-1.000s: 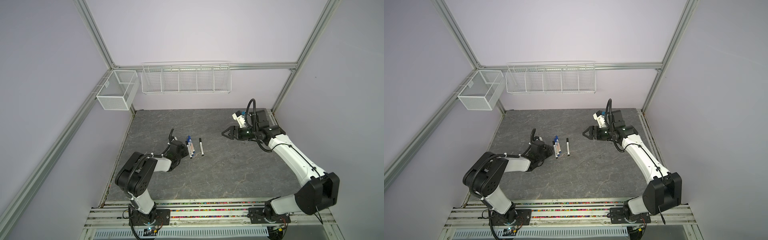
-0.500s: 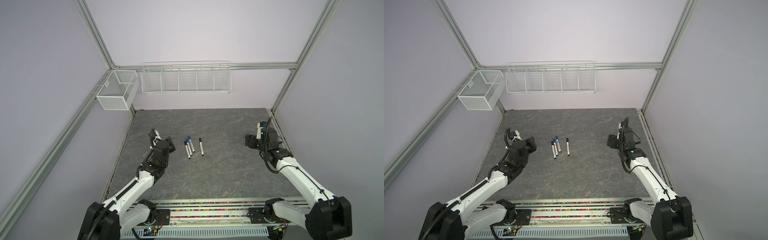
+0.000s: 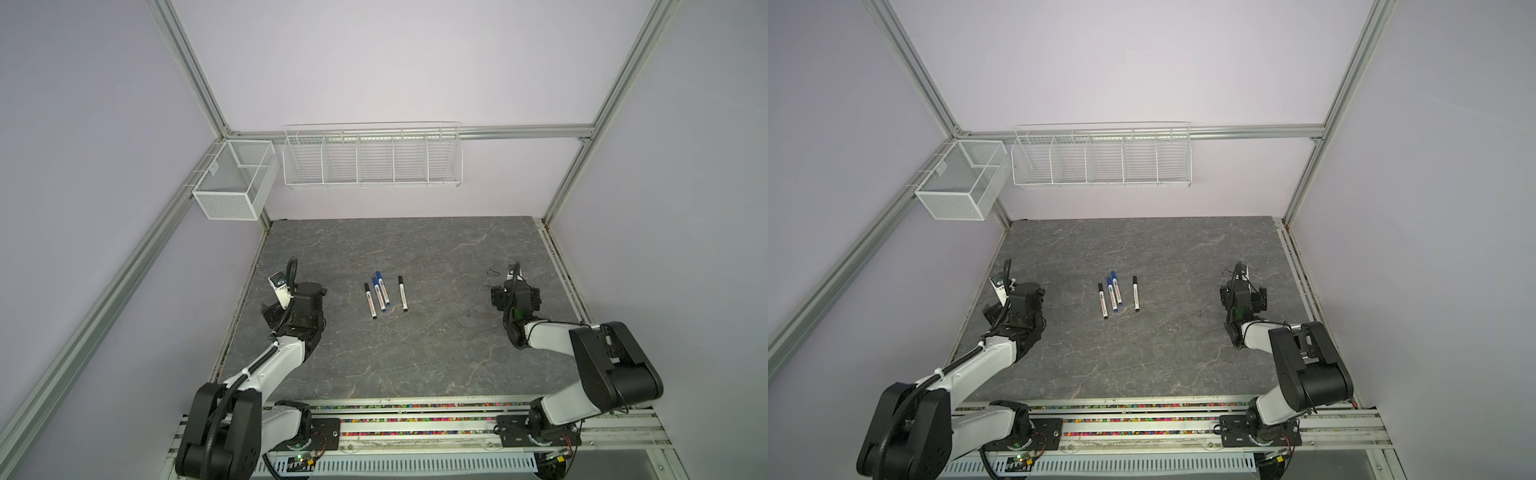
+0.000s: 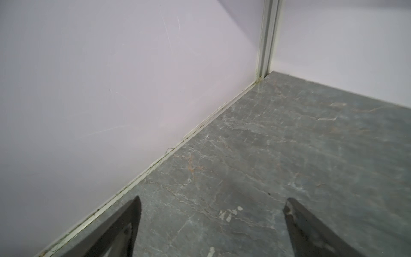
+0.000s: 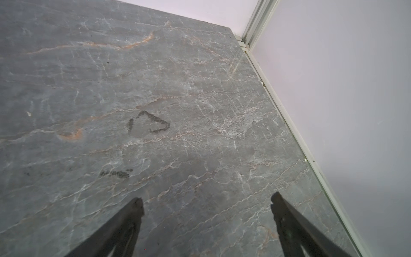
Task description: Insert the pens into the pen caps
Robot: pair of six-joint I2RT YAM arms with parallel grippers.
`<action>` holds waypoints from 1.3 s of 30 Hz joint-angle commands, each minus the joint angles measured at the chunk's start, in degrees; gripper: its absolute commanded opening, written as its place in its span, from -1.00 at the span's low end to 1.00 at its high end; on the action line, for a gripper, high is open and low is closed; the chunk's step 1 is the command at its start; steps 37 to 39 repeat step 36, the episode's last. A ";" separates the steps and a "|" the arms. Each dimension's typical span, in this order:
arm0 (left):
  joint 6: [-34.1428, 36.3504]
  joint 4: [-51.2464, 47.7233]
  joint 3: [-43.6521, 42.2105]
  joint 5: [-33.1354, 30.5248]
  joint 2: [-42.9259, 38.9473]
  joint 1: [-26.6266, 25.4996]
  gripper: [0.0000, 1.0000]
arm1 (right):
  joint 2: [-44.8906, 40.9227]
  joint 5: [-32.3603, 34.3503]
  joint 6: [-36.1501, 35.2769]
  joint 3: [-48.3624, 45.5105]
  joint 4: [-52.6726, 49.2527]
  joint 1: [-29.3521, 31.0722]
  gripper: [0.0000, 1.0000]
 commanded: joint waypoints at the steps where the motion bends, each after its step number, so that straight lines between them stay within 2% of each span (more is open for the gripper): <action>1: 7.63 17.67 -3.28 0.52 3.96 0.71 0.99 | -0.95 -6.65 -1.65 -0.13 5.90 -3.01 0.79; 6: 10.73 31.67 -5.23 12.58 9.34 3.52 0.99 | -0.63 -17.98 0.20 2.40 0.49 -7.50 0.78; 8: 12.98 40.52 -6.32 16.75 14.30 4.81 0.98 | -0.99 -22.01 -0.42 1.51 1.58 -8.13 0.78; 10: 13.08 33.37 -5.42 24.33 12.50 4.91 0.98 | -1.49 -27.66 -1.18 -2.22 6.92 -9.46 0.78; 11: 14.29 36.38 -6.15 27.83 14.05 5.16 0.98 | 0.71 -28.98 -1.83 -6.40 16.63 -9.53 0.78; 12: 15.80 43.43 -7.43 28.58 17.33 5.17 0.98 | 2.33 -28.85 -1.96 -7.41 22.92 -9.44 0.78; 13: 17.13 50.11 -8.24 27.34 20.55 5.25 0.98 | 0.11 -28.97 -1.80 -5.65 16.33 -9.48 0.78; 14: 15.14 42.61 -7.23 27.33 17.74 5.36 0.98 | -0.40 -28.26 -1.11 -4.69 12.00 -9.59 0.78; 15: 13.41 35.37 -5.53 27.27 15.43 5.77 0.98 | 1.08 -27.22 -0.95 -5.80 16.74 -9.63 0.78; 16: 12.34 34.17 -4.33 27.79 15.73 6.65 0.98 | 0.85 -25.79 -0.98 -5.92 17.40 -9.35 0.78; 18: 13.73 39.98 -4.58 28.51 18.86 7.45 0.98 | -0.38 -23.80 -0.85 -6.07 15.35 -8.69 0.77; 20: 12.31 34.62 -3.40 28.34 17.16 7.46 0.98 | 0.19 -23.71 -0.82 -5.95 16.40 -8.67 0.78; 23: 13.14 38.49 -4.30 28.53 18.26 7.46 0.98 | 0.19 -23.66 -0.85 -5.96 16.29 -8.63 0.78; 32: 12.82 37.92 -4.20 28.81 18.13 7.72 0.98 | 0.47 -28.16 0.24 -4.61 13.44 -10.82 0.77; 39: 12.82 37.96 -4.23 28.94 18.09 7.78 0.98 | 0.14 -27.71 -0.24 -5.17 14.48 -10.45 0.77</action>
